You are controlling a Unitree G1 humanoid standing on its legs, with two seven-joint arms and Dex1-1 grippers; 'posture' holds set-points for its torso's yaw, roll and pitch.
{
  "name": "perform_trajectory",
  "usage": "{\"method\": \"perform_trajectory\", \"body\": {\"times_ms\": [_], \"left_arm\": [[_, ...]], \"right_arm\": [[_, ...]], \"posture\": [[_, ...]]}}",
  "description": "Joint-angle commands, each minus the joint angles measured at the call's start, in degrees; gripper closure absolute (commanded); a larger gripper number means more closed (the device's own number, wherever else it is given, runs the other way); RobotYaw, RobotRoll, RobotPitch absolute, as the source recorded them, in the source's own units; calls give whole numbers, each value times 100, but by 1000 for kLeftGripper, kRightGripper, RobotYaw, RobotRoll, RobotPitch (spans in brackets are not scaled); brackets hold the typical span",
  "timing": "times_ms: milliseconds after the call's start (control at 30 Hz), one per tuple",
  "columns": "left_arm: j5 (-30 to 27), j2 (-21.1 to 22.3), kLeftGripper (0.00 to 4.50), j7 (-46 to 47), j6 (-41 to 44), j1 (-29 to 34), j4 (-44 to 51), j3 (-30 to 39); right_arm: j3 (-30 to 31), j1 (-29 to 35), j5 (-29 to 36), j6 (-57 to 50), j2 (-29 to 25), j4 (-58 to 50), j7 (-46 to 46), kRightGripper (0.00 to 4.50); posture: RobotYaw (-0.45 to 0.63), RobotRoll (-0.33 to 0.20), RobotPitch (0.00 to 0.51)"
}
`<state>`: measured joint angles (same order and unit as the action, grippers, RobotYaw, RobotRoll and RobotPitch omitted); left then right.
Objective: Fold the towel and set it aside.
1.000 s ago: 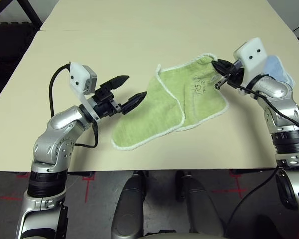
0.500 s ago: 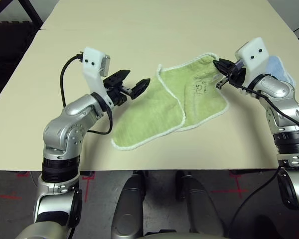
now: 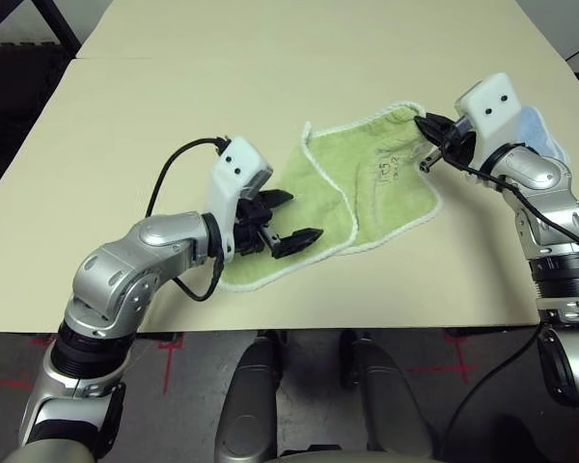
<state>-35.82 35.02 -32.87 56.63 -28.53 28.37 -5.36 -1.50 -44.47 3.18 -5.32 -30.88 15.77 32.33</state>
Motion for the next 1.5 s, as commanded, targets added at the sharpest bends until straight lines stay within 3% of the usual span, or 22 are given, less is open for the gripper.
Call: {"method": "perform_trajectory", "body": {"times_ms": [33,433,600,767,1067,1500], "left_arm": [[79,-23,0,-38,-49,74,-52,-60],[38,-272,0,195,57,112,-149,108],[316,-341,0,452,105,-112,-173,-141],[515,-722,0,888,471,-496,-56,-464],[632,-1962,0,1885,1861,-1303,-197,-611],[920,-2070,0,1860,1909,-1394,-404,-782]], "right_arm": [[-162,-325,64,313,79,49,-157,4447],[-167,-641,140,868,327,-136,-171,4447],[-146,-742,105,1061,333,-98,-174,4447],[-142,-889,81,1190,352,-1,-190,4447],[-102,-995,33,1375,416,238,-179,4447],[-35,-1263,-311,2253,450,636,-336,4447]], "posture": [[-3,0,275],[5,0,277],[5,0,277],[5,0,277],[0,0,274],[-2,0,276]]}}
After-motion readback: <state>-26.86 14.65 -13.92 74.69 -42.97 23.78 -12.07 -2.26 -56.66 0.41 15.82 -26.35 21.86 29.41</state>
